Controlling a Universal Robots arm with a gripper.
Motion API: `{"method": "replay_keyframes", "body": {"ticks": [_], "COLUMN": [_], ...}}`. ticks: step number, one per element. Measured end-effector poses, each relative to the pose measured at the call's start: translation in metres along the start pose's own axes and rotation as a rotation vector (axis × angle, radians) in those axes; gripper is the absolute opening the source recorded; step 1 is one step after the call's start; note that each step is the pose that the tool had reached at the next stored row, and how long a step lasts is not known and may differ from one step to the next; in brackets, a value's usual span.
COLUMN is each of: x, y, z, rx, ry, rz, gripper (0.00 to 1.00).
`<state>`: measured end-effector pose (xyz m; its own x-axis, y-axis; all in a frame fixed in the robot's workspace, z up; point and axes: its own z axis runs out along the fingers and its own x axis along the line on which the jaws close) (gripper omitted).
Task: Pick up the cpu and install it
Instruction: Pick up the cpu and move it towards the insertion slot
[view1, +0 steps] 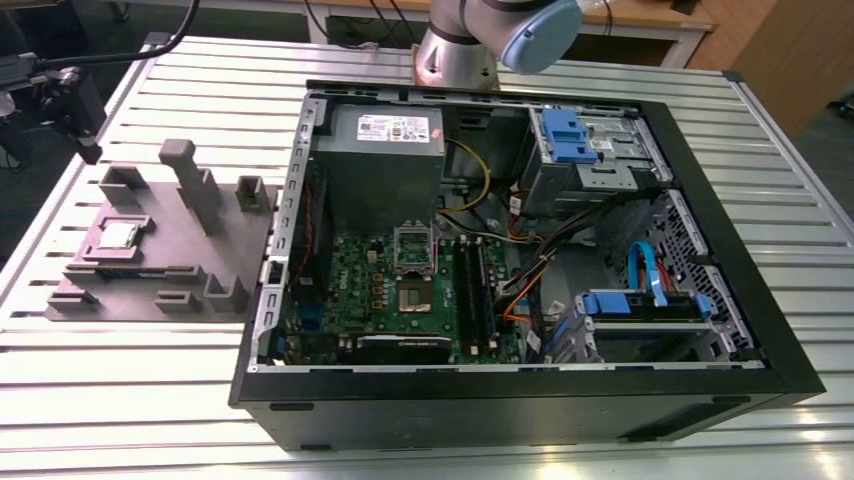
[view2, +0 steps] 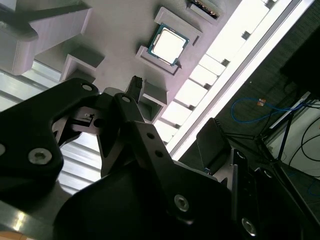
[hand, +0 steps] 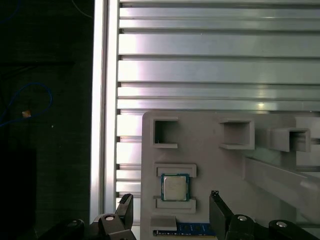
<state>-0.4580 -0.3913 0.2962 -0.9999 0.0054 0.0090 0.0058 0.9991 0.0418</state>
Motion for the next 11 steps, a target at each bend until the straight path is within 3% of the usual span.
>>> {"method": "replay_keyframes", "body": {"ticks": [11], "x": [0.0], "y": [-0.0001], "z": [0.0029], "rx": [0.0], "ry": [0.0], "rz": [0.0], "gripper": [0.71]}}
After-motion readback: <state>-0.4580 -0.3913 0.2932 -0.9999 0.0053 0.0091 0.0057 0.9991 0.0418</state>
